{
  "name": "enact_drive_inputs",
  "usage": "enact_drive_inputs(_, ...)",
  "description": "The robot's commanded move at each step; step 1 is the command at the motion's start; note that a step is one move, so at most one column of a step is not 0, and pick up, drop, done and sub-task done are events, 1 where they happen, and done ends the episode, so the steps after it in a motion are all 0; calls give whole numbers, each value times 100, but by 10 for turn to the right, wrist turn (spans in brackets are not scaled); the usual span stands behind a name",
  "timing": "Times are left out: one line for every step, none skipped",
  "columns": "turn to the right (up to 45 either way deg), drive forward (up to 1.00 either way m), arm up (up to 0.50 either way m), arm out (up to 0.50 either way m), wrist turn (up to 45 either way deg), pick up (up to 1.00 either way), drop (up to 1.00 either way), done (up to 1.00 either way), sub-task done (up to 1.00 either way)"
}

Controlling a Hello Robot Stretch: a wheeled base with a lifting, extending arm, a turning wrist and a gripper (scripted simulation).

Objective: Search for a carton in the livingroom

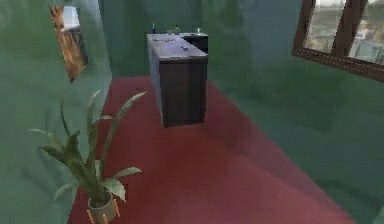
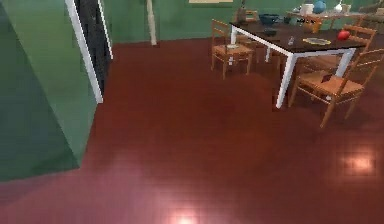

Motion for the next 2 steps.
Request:
enact_drive_inputs(150, 0, 0, 0, 0, 0, 0, 0, 0)
enact_drive_inputs(0, 25, 0, 0, 0, 0, 0, 0, 0)
